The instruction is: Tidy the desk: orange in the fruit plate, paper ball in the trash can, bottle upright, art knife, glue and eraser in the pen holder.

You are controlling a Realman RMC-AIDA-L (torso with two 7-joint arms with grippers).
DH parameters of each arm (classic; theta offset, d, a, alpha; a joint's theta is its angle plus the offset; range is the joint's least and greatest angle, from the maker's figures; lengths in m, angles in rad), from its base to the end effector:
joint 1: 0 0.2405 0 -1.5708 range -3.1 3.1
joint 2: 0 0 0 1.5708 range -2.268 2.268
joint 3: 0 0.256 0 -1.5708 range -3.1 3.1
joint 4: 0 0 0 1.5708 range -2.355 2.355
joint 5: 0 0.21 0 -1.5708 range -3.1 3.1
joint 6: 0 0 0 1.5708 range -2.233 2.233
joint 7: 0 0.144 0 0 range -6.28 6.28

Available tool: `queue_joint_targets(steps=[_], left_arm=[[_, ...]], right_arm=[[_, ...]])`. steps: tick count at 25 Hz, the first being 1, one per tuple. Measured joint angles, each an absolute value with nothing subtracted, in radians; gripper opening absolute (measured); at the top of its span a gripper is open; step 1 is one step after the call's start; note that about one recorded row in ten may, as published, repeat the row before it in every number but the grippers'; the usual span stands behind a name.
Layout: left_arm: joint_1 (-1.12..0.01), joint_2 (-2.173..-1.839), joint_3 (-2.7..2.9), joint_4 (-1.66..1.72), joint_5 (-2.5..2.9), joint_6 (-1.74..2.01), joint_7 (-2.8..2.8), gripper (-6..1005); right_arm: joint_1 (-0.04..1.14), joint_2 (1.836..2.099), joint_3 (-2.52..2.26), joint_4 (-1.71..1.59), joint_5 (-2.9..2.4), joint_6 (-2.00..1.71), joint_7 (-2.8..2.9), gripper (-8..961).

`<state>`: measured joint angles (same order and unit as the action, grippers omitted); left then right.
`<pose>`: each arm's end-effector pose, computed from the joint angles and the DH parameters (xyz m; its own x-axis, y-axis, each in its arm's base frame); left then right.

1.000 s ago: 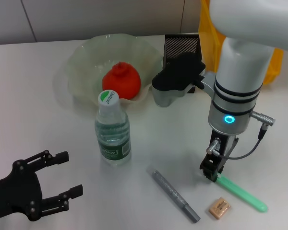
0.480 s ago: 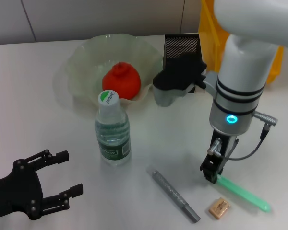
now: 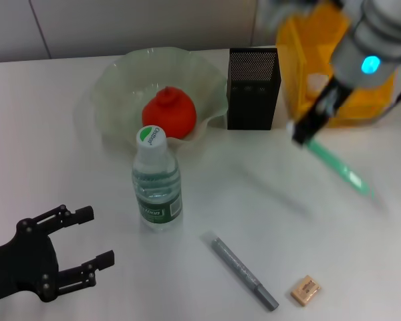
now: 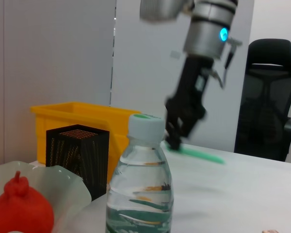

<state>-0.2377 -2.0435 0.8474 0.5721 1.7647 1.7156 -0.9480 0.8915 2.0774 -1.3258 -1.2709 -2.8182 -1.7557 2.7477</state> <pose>-0.3131 0.2323 -0.0018 0.7937 0.1444 0.5909 0.3208 -0.9247 -0.2050 0.1267 0.3838 0.0184 0.6172 -0.7183 0.3212 -0.4907 -0.6705 -0.5564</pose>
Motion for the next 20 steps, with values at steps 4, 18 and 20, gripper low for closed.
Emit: queue_joint_targets(steps=[4, 18, 20], left_arm=[[-0.240, -2.051, 0.836, 0.571, 1.761, 1.696, -0.948, 799], [-0.262, -2.057, 0.810, 0.543, 1.759, 1.659, -0.948, 799], [-0.262, -2.057, 0.810, 0.543, 1.759, 1.659, -0.948, 799]], right_arm=[[0.867, 2.076, -1.142, -1.417, -2.813, -1.651, 2.642, 169], [0.702, 2.080, -1.121, -1.372, -2.402, -1.184, 2.350, 169], [0.696, 2.080, -1.121, -1.351, -2.376, -1.160, 2.319, 169]])
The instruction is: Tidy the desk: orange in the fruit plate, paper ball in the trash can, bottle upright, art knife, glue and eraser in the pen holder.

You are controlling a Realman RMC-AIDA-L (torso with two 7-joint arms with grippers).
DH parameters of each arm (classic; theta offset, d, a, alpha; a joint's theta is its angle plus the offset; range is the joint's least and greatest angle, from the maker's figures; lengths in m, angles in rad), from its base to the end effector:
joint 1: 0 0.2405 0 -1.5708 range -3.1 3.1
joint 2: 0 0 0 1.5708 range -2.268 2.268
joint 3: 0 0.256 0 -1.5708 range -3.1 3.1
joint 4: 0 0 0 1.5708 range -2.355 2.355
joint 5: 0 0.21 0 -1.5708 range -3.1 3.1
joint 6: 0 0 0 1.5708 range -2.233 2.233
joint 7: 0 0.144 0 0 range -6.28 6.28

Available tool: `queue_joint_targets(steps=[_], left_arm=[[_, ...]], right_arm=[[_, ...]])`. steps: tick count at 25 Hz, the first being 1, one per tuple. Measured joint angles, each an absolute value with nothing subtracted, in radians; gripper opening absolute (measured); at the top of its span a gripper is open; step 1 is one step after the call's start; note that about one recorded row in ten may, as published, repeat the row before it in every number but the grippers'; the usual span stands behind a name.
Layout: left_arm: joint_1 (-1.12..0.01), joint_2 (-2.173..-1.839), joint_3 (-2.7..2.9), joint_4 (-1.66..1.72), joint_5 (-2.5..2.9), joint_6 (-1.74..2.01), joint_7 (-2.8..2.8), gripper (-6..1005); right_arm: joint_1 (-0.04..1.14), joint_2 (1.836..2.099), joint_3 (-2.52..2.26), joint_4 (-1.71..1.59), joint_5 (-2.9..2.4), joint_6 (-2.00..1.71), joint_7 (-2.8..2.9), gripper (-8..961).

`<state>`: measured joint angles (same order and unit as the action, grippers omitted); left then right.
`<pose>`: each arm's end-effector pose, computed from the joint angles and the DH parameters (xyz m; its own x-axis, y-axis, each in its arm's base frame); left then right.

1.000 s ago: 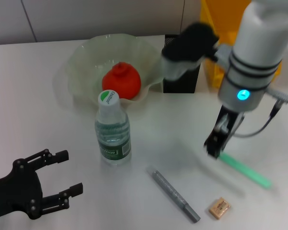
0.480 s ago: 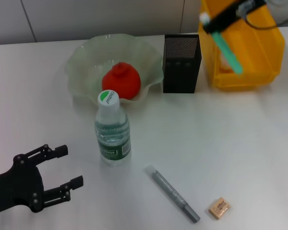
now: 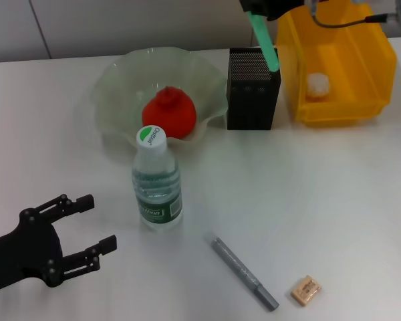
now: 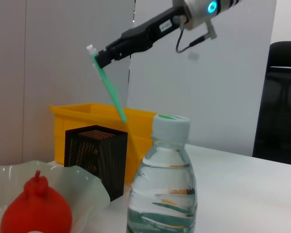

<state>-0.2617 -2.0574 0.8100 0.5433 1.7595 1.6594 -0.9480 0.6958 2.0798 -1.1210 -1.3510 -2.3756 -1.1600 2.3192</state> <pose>-0.3132 0.2436 -0.0068 0.7840 0.1557 0.6009 0.3647 -0.8989 -0.2429 0.1169 0.4315 0.0613 0.8944 -0.3399 -0.2907 -0.4473 -0.6833 -0.5771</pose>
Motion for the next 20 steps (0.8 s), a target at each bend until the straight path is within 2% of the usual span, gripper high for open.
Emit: queue_joint_targets(steps=[20], left_arm=[[-0.274, -2.057, 0.808, 0.545, 1.757, 1.702, -0.960, 799]], right_arm=[[0.700, 2.077, -1.123, -1.076, -2.201, -0.957, 2.055, 285]])
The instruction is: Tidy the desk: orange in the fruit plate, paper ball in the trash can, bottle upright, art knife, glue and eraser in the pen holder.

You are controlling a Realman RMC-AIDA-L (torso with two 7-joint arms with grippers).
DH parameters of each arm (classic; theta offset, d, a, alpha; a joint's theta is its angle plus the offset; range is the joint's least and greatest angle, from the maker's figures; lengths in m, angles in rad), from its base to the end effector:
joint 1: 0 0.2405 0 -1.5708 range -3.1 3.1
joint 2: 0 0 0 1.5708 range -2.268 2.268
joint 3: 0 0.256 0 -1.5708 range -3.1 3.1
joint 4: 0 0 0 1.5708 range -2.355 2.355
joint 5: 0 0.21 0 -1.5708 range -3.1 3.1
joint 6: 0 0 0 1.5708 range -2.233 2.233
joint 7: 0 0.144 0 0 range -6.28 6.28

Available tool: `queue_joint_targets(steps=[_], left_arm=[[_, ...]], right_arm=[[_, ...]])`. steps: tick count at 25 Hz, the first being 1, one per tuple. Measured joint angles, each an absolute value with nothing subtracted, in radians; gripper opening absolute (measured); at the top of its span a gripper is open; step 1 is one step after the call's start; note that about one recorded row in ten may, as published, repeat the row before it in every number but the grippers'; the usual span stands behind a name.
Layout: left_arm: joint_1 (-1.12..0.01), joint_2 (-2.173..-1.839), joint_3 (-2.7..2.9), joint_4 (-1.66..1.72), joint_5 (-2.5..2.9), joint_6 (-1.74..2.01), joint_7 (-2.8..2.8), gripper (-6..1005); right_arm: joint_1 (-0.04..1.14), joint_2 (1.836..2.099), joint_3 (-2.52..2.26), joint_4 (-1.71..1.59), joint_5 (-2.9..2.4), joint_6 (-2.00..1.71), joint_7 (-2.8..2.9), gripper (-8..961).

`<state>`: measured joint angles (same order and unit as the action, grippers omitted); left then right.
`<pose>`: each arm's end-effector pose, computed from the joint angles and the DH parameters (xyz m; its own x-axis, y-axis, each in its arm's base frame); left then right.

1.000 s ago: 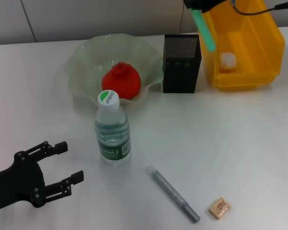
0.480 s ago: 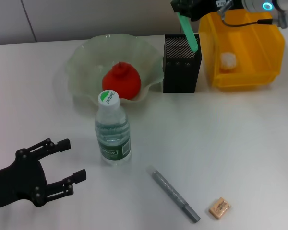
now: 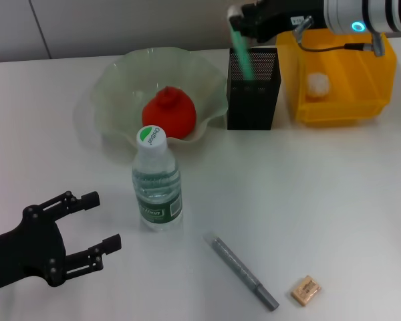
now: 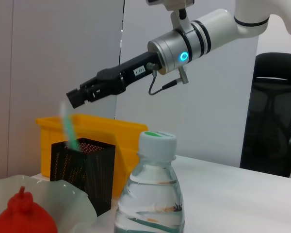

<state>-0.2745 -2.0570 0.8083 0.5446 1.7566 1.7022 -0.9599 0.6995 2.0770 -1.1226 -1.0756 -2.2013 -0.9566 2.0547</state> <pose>-0.3055 0.2441 -0.0049 0.7681 0.1442 0.6238 0.3445 -0.9143 -0.2129 0.1527 0.4471 0.0296 0.8948 -0.3027 -0.3283 -0.4432 -0.6919 -0.5700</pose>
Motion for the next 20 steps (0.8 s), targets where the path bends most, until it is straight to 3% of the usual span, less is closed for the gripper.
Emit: queue_joint_targets(steps=[6, 12, 17, 20], left_arm=[[-0.275, -2.057, 0.795, 0.545, 1.756, 1.703, -0.960, 799], [-0.275, -2.057, 0.795, 0.545, 1.756, 1.705, -0.960, 799], [-0.275, -2.057, 0.795, 0.545, 1.756, 1.719, -0.960, 799], [-0.276, -2.057, 0.795, 0.545, 1.756, 1.723, -0.960, 799]], right_arm=[[0.696, 2.078, -1.119, -1.074, -2.207, -0.954, 2.054, 322], [0.674, 2.077, -1.115, -1.136, -2.203, -1.004, 2.095, 555], [0.680, 2.064, -1.117, -1.258, -2.258, -1.224, 2.279, 678], [0.717, 2.059, -1.127, -1.335, -2.366, -1.384, 2.412, 678]])
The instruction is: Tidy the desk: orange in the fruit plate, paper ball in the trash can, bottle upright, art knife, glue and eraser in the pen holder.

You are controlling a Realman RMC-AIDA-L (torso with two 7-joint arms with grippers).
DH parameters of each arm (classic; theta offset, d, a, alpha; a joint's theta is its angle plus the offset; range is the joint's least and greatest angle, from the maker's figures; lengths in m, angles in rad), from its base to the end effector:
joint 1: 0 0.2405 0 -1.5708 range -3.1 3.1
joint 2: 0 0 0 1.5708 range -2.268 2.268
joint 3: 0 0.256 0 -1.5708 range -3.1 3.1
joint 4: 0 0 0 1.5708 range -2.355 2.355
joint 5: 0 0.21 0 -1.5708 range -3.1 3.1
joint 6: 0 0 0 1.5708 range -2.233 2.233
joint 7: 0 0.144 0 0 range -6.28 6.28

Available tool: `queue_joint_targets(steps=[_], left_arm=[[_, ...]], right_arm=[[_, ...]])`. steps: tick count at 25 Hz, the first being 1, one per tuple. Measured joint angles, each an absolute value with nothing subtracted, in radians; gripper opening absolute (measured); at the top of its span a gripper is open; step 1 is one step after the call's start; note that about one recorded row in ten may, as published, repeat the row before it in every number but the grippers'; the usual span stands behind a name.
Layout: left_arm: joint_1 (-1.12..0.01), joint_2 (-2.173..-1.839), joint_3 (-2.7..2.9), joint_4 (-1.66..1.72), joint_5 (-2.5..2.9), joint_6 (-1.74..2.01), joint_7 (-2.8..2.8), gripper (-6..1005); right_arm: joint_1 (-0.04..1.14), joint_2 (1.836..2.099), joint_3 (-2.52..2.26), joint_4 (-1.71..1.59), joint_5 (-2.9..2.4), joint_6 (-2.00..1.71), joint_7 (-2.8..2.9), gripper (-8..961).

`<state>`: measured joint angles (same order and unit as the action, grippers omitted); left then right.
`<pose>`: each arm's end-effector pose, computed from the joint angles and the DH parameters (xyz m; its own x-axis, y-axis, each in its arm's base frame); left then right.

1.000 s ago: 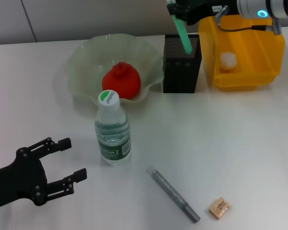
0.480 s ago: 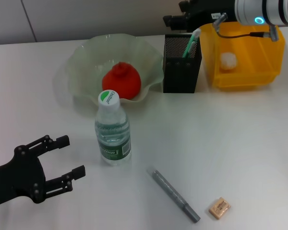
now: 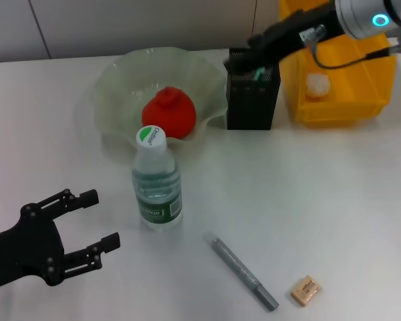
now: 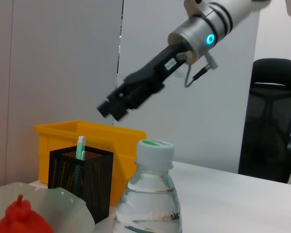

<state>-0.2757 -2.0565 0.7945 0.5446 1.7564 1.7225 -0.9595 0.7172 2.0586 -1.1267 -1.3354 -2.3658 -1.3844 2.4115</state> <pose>-0.3040 0.2435 -0.0023 0.7593 0.1358 0.6364 0.3406 -0.9163 -0.2108 0.1217 0.4102 0.0480 0.8535 -0.4831 -0.1954 -0.5175 -0.7412 -0.4276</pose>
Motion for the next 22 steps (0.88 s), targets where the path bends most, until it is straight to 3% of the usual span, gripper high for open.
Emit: queue_joint_targets(steps=[8, 22], left_arm=[[-0.272, -2.054, 0.795, 0.545, 1.756, 1.724, -0.950, 799], [-0.262, -2.057, 0.752, 0.504, 1.756, 1.723, -0.948, 799]], right_arm=[[0.846, 2.073, -1.283, -1.392, -2.557, -1.773, 2.483, 678], [0.809, 2.082, -1.571, -1.420, -2.526, -1.872, 2.299, 679]])
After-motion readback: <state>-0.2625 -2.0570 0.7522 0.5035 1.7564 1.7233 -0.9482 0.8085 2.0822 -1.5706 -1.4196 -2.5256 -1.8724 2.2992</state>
